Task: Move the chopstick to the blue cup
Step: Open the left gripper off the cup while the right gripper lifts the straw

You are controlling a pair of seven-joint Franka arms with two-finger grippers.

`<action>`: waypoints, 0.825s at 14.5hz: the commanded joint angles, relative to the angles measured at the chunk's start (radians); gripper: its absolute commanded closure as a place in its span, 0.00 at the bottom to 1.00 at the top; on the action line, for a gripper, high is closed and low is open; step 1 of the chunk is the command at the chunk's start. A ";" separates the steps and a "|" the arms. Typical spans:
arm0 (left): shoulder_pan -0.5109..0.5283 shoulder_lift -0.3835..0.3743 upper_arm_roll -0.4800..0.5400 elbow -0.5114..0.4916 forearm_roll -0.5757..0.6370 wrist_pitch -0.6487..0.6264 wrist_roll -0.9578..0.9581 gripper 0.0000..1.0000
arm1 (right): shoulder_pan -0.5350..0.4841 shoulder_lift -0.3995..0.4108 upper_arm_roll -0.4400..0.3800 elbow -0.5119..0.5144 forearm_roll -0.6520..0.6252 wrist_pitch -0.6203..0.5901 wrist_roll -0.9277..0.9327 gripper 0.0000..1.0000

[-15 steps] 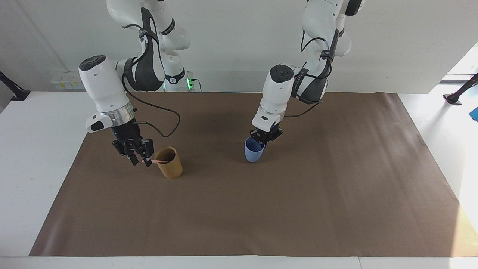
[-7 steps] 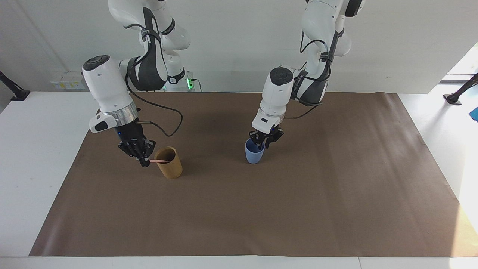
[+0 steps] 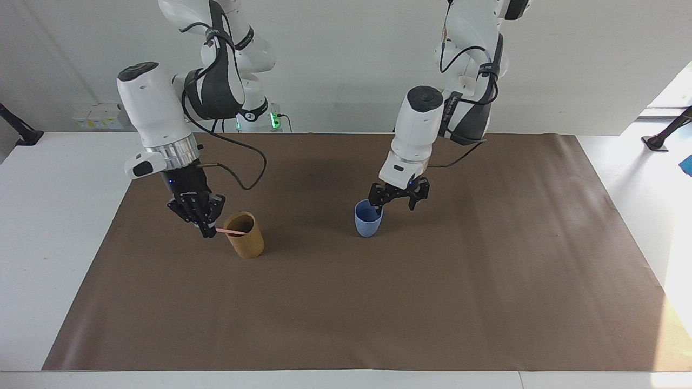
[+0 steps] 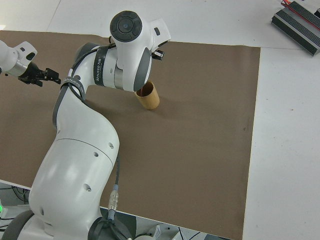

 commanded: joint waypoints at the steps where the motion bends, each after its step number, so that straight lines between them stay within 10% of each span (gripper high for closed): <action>1: 0.101 -0.114 -0.008 -0.015 0.007 -0.135 0.254 0.00 | -0.011 -0.095 0.002 -0.014 0.006 -0.004 -0.036 1.00; 12: 0.385 -0.245 -0.003 0.071 -0.031 -0.415 0.789 0.00 | 0.198 -0.200 0.006 -0.070 -0.034 0.145 -0.165 1.00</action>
